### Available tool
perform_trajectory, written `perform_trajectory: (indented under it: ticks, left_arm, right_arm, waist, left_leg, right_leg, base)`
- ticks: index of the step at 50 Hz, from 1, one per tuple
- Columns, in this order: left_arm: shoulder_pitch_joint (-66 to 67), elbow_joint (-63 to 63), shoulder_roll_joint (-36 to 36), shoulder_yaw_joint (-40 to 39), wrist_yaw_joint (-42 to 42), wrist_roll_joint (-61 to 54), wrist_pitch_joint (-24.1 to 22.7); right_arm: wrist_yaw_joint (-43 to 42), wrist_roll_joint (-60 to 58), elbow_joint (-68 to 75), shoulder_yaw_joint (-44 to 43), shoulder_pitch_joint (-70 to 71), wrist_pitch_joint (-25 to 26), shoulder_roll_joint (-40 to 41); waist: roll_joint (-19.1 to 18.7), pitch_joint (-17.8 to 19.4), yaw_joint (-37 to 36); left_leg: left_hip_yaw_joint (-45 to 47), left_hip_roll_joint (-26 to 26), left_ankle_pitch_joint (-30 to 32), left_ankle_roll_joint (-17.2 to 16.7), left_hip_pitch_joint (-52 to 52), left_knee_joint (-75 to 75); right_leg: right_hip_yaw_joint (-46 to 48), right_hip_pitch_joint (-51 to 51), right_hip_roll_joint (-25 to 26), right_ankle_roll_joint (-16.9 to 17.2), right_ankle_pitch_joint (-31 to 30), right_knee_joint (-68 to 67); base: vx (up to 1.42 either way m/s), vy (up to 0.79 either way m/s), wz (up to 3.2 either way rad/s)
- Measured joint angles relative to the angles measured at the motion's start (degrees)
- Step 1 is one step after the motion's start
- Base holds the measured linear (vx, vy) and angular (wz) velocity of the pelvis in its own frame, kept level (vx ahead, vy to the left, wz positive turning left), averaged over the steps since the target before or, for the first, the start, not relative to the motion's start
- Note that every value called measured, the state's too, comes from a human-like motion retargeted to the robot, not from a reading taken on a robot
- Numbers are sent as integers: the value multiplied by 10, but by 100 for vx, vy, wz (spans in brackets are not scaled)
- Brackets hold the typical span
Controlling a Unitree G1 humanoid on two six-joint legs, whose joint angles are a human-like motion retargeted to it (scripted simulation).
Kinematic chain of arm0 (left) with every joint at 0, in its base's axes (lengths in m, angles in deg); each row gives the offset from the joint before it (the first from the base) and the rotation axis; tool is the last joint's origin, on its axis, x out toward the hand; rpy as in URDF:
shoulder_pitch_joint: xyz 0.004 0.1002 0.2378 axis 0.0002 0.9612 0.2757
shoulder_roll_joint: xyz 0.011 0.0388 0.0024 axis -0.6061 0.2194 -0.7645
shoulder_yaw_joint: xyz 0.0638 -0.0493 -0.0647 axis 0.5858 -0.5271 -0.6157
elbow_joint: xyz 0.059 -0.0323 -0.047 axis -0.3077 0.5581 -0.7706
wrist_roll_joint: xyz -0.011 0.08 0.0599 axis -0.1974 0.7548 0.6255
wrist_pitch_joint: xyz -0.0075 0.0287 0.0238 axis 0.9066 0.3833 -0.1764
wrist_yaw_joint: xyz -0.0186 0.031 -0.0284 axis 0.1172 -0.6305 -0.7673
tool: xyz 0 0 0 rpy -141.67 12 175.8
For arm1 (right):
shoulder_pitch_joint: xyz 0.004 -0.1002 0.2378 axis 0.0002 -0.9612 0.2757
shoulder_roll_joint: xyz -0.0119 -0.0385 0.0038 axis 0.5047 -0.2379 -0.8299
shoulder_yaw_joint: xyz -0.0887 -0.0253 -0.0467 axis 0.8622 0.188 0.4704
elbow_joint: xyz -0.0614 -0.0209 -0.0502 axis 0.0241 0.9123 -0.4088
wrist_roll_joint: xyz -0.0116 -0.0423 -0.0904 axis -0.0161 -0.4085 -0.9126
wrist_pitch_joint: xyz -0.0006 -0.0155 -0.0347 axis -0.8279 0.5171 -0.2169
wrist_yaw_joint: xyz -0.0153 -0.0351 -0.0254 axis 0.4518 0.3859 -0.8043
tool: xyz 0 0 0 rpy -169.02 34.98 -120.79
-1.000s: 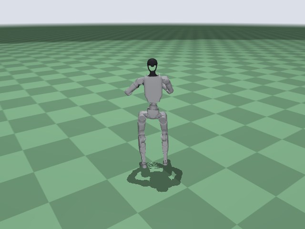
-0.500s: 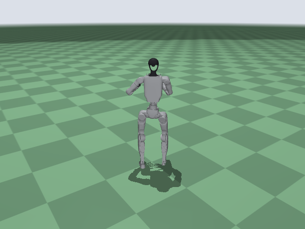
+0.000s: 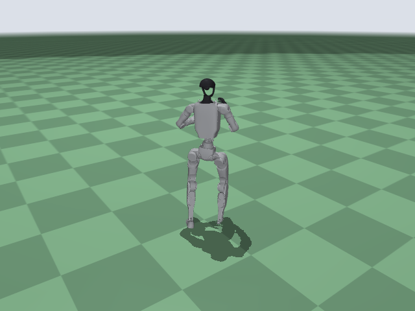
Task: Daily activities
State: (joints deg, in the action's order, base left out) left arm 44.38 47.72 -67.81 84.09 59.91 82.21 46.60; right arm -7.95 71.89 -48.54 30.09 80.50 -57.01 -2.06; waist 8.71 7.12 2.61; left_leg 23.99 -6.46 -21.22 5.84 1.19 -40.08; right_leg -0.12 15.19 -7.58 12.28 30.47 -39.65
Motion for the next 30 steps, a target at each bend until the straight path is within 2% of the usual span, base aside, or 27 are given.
perform_trajectory:
  ticks: [6,12,22,30]
  left_arm:
    - [-23,-9,3,79,-14,-28,-5]
    - [-124,11,24,181,-3,-18,-4]
    - [-428,128,167,425,20,82,-17]
    - [-513,150,227,480,45,133,-36]
  right_arm:
    - [-14,-7,-17,18,-9,-13,-28]
    - [-21,-25,-73,83,42,-17,-42]
    - [5,-54,-83,287,299,-13,11]
    - [-7,-77,-61,343,390,-30,41]
  waist:
    - [7,-14,7]
    - [14,-40,11]
    - [18,-78,16]
    - [19,-91,21]
  left_leg:
    - [18,-4,9,4,-11,-5]
    - [32,-4,23,8,-25,-1]
    - [67,-5,56,10,-57,16]
    - [98,-13,78,7,-81,24]
  right_leg:
    - [-15,3,10,10,-1,2]
    - [-32,3,21,19,-7,10]
    - [-66,-8,47,25,-30,44]
    - [-88,-20,76,27,-54,75]
  base:
    - [0,-3,-51]
    - [-1,-5,-54]
    - [-3,-5,-66]
    - [0,-5,-65]
